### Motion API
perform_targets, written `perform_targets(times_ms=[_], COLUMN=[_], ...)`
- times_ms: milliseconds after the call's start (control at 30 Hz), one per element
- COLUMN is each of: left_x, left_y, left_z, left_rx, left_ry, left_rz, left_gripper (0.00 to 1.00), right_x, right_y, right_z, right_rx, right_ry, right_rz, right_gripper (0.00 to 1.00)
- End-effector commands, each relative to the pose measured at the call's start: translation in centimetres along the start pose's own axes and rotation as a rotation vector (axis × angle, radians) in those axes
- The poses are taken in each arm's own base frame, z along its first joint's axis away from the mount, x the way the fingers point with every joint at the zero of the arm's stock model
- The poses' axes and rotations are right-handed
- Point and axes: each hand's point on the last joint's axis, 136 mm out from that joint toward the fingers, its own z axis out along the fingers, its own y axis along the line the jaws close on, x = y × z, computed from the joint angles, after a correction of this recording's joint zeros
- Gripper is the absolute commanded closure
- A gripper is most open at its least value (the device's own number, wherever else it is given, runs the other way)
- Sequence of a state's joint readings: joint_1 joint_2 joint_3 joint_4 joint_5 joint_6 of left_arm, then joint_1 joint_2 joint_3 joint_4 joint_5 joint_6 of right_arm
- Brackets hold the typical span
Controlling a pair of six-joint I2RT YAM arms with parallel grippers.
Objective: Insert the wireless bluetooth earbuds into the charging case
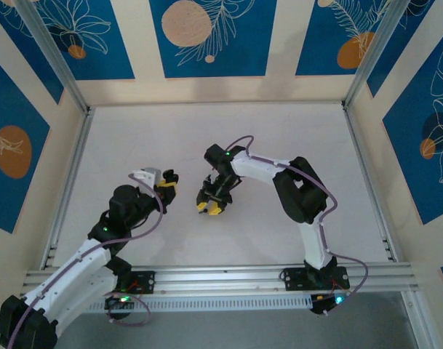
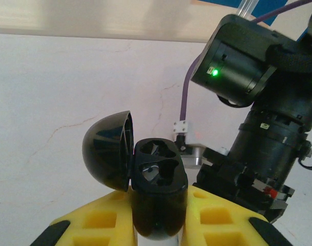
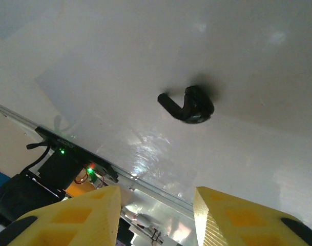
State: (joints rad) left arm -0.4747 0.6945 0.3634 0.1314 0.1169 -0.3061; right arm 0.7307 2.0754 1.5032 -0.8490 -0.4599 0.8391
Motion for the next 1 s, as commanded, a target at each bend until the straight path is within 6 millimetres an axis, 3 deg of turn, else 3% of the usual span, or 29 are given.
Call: perform_targets(times_ms=[0,367,633,967], left_x=[-0.2,-0.4,-0.3,-0.2], left_y=[0.7,0.5,0.6,0.6], left_z=[-0.2,-0.2,-0.2,-0.2], left_rx=[-0.029,-0.02,-0.023,-0.022], left_ry=[-0.014,-0.017,-0.012,-0.01], left_rz=[-0.008,-0.003,-0.003,-0.009], left_gripper=[0.8,0.8,0.79,0.79], right_x=[-0.2,-2.1,-2.2,-1.4], right_y=[0.9,0.6,-0.1,0.2], right_z=[-0.2,1.0,1.5,0.4], right_rx=[-0.034,-0.014,0.022,0.04], right_ry=[0.022,0.024,0.03,-0.004], right_rz=[0.042,0.052,0.048,0.031], right_gripper=[0.59,0.61,0.61,0.58])
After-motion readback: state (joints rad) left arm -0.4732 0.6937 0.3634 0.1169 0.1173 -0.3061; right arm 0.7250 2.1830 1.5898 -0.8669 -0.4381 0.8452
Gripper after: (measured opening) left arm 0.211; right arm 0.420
